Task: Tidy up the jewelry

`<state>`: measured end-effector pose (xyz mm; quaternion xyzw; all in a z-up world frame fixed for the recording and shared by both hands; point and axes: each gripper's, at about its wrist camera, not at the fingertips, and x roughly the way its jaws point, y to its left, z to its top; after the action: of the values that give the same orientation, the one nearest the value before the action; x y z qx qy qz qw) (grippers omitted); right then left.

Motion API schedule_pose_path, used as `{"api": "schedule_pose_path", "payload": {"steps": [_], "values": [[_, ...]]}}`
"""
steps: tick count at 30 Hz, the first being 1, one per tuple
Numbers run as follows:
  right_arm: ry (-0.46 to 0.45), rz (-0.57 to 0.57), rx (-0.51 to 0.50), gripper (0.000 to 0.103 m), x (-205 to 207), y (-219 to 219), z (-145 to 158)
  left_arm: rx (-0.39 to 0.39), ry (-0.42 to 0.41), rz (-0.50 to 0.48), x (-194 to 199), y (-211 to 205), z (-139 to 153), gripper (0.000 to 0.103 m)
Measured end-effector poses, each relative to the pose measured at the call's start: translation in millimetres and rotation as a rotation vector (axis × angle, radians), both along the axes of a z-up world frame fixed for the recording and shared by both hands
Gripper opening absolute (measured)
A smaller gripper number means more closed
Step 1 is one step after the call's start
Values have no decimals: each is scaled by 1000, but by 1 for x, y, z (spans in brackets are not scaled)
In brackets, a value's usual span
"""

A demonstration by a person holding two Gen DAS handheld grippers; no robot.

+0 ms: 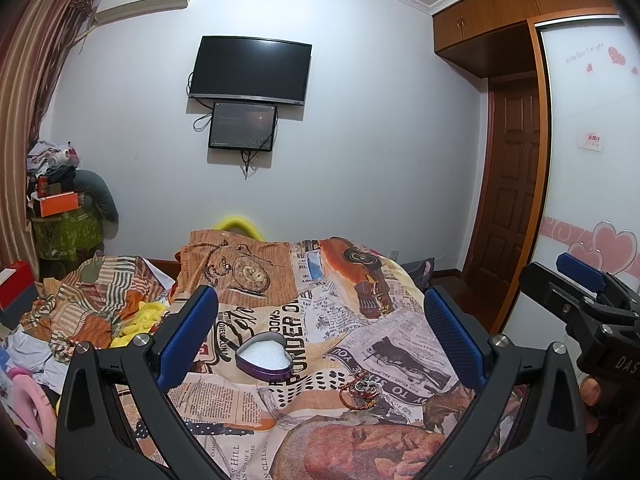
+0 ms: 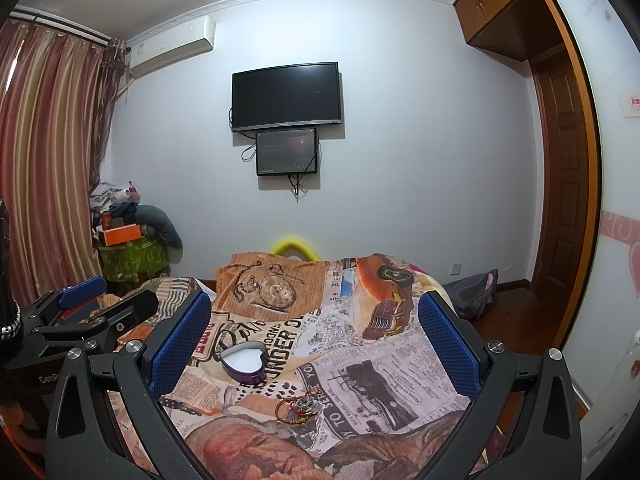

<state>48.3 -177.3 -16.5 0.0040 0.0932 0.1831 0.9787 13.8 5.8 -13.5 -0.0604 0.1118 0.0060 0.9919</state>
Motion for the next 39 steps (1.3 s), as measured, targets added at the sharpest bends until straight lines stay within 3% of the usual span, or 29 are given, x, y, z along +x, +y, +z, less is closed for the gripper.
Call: {"api": "schedule_pose_path", "payload": {"steps": [25, 30, 39], "values": [[68, -5, -6, 103, 23, 3, -14, -20, 68, -7, 30, 7, -15, 103], [121, -23, -19, 103, 39, 0, -28, -33, 125, -11, 49, 11, -29, 103], [265, -82, -110, 103, 80, -12, -73, -44, 340, -48, 101, 14, -82, 103]]}}
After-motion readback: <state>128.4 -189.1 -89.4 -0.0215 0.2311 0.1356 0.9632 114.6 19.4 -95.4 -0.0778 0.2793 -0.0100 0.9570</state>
